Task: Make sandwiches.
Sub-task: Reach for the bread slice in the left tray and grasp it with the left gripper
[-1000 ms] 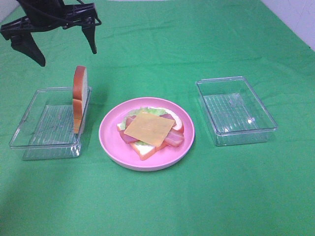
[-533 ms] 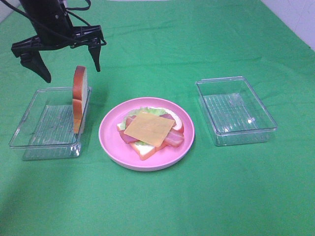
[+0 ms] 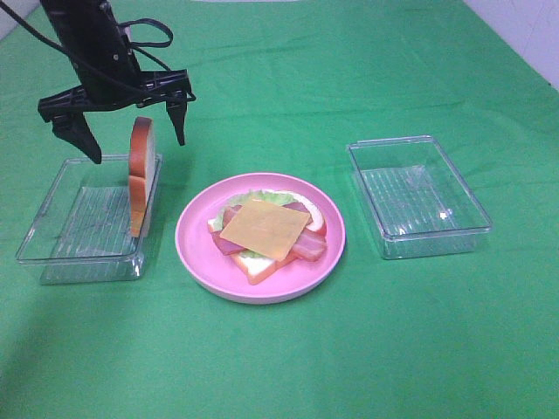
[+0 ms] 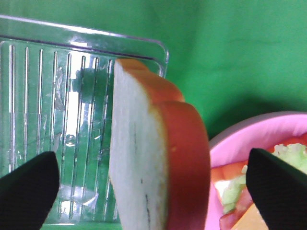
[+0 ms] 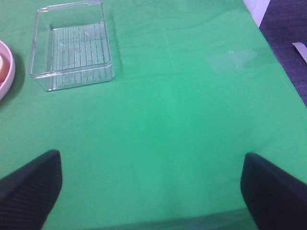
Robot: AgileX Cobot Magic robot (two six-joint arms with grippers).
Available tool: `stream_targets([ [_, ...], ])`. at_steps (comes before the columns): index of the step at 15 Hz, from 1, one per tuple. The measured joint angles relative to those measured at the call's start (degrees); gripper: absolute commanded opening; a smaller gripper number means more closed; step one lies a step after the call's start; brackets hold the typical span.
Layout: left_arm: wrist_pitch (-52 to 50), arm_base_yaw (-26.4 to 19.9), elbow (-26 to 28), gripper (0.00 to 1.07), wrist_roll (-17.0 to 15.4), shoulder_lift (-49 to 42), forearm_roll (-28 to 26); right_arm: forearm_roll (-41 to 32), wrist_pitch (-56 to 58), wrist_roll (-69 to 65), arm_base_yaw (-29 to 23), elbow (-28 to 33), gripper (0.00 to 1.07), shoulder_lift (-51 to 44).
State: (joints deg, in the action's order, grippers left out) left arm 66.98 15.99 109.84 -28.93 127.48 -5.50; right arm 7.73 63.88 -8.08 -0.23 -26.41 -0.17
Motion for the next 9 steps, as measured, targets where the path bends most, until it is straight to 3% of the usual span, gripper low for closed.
stream_targets([
  [3,0.0,0.0,0.0,0.96,0.17,0.4,0.06,0.0,0.0,0.0,0.0,0.0,0.97,0.0],
  [5,0.0,0.0,0.0,0.84,0.17,0.4,0.52,0.0,0.0,0.0,0.0,0.0,0.97,0.0],
  [7,0.0,0.0,0.0,0.53,0.17,0.4,0.74,0.0,0.0,0.0,0.0,0.0,0.97,0.0],
  [9,0.0,0.0,0.0,0.37,0.17,0.4,0.74,0.0,0.0,0.0,0.0,0.0,0.97,0.0],
])
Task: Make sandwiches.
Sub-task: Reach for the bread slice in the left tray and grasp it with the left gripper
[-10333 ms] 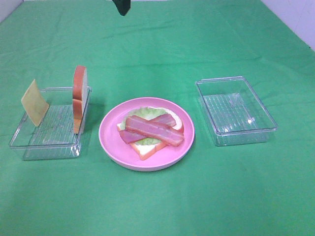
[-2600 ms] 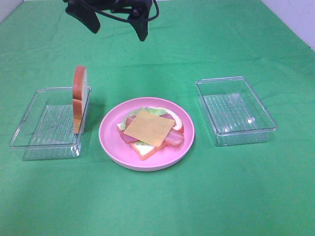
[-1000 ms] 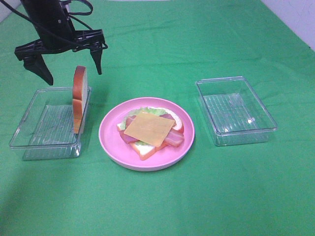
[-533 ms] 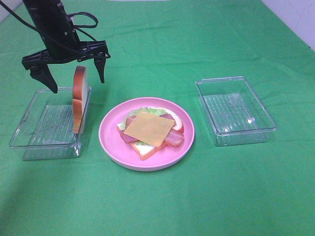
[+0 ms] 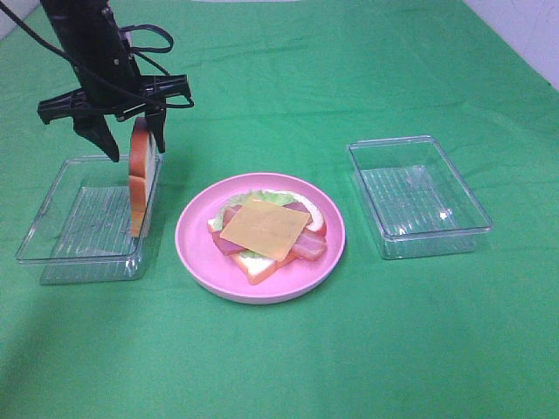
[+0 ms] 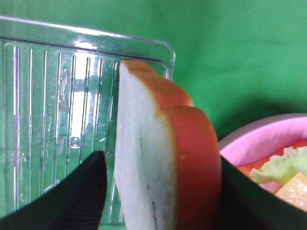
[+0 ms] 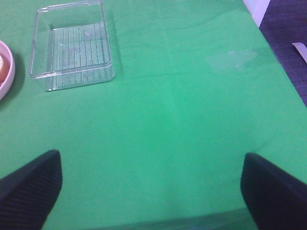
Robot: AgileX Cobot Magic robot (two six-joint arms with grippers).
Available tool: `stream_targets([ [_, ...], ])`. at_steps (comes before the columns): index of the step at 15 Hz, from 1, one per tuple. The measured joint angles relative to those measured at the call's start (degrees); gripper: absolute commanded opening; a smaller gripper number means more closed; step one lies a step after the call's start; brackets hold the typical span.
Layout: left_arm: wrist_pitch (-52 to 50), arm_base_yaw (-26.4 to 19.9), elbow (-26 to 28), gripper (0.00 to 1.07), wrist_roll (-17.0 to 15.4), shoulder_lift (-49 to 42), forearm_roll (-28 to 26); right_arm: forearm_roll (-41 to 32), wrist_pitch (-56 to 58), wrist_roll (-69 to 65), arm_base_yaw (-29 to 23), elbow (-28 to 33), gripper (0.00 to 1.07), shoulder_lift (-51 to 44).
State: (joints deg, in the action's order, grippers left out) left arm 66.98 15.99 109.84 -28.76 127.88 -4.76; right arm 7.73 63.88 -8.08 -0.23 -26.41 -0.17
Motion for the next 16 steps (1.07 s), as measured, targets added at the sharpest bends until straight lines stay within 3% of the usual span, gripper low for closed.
stream_targets([
  [11,2.58,0.0,0.0,0.27,-0.23,-2.75,4.76,0.0,0.0,0.0,0.0,0.0,0.97,0.0],
  [16,2.58,0.0,0.0,0.08,-0.23,-2.86,4.76,0.0,0.0,0.0,0.0,0.0,0.97,0.0],
])
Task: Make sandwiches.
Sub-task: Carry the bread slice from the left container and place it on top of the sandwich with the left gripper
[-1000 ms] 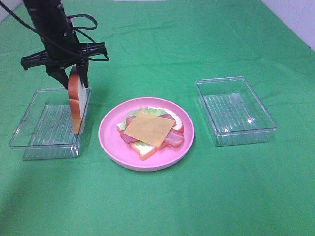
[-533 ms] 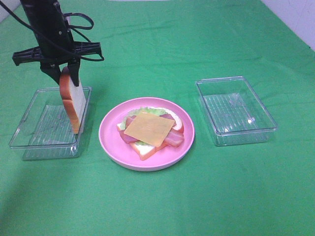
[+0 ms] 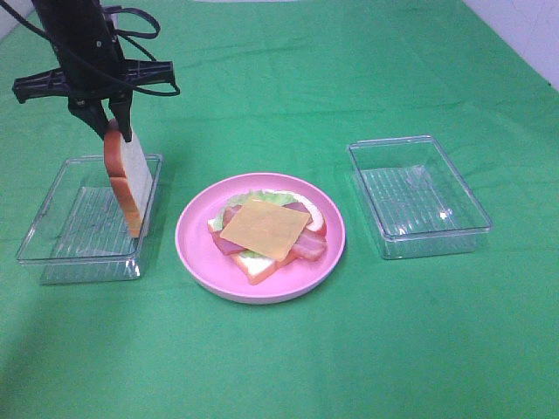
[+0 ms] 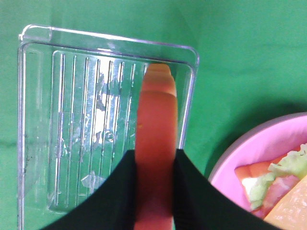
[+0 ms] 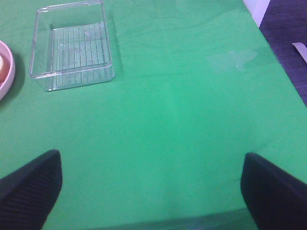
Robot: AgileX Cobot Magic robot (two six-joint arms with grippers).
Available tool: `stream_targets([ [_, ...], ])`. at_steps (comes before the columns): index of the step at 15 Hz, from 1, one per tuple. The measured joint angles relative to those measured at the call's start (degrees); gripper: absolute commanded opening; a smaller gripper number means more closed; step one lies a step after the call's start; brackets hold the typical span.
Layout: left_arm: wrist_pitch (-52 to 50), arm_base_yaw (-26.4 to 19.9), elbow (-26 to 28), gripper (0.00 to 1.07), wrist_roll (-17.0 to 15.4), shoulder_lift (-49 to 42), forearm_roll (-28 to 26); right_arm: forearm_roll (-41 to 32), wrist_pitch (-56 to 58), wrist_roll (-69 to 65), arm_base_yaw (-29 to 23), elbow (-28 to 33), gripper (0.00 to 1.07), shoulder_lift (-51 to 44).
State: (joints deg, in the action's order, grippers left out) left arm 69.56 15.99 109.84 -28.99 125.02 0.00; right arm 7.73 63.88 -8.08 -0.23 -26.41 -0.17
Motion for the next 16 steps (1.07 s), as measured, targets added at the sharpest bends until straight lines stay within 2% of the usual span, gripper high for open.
stream_targets([
  [6,0.06,0.0,0.0,0.06,0.06,-1.03,0.0,0.0,0.0,0.0,0.0,0.0,0.97,0.0],
  [8,0.34,0.0,0.0,0.06,0.46,-4.18,0.0,0.0,0.0,0.0,0.0,0.0,0.97,0.0],
  [9,0.46,0.0,0.0,0.06,2.23,-8.54,0.0,0.0,0.0,0.0,0.0,0.0,0.97,0.0],
  [13,0.57,0.0,0.0,0.06,3.32,-15.18,-0.34,0.0,0.0,0.0,0.0,0.0,0.97,0.0],
  [14,0.57,0.0,0.0,0.06,3.9,-16.16,-2.35,0.0,0.0,0.0,0.0,0.0,0.97,0.0],
  [16,-0.46,0.0,0.0,0.06,7.96,-16.62,-10.83,0.0,0.0,0.0,0.0,0.0,0.97,0.0],
])
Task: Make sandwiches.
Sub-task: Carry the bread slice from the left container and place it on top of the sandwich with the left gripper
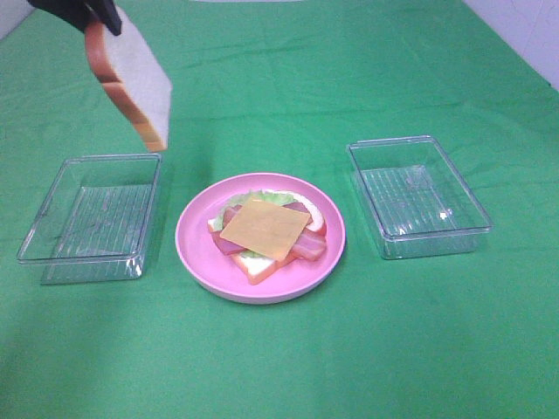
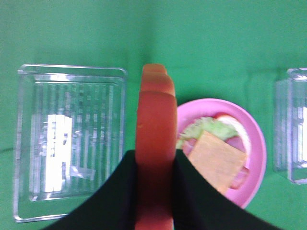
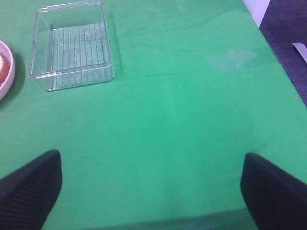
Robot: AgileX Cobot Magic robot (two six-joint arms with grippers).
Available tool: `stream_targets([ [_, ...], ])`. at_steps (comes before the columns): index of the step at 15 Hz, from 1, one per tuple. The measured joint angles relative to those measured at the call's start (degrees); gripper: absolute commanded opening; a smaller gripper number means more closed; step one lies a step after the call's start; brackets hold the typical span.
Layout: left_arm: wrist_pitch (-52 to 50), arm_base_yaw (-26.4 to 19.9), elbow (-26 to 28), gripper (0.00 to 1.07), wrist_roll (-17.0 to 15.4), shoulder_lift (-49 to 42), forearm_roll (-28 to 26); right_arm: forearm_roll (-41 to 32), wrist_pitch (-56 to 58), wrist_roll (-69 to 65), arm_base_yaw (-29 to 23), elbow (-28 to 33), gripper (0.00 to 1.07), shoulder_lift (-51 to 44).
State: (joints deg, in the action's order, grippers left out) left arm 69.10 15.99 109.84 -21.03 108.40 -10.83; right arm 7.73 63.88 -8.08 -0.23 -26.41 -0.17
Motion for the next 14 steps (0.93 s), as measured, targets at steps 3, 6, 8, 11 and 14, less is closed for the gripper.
stream_targets([
  [3,-1.26,0.0,0.0,0.06,12.43,2.18,-17.53,0.0,0.0,0.0,0.0,0.0,0.97,0.0],
  [6,0.23,0.0,0.0,0.06,19.42,8.25,-28.59,0.0,0.0,0.0,0.0,0.0,0.97,0.0],
  [8,0.63,0.0,0.0,0.06,21.54,12.61,-31.34,0.0,0.0,0.0,0.0,0.0,0.97,0.0],
  [11,0.63,0.0,0.0,0.06,22.75,17.42,-32.03,0.0,0.0,0.0,0.0,0.0,0.97,0.0],
  [14,0.63,0.0,0.0,0.06,23.38,21.03,-33.86,0.0,0.0,0.0,0.0,0.0,0.97,0.0],
])
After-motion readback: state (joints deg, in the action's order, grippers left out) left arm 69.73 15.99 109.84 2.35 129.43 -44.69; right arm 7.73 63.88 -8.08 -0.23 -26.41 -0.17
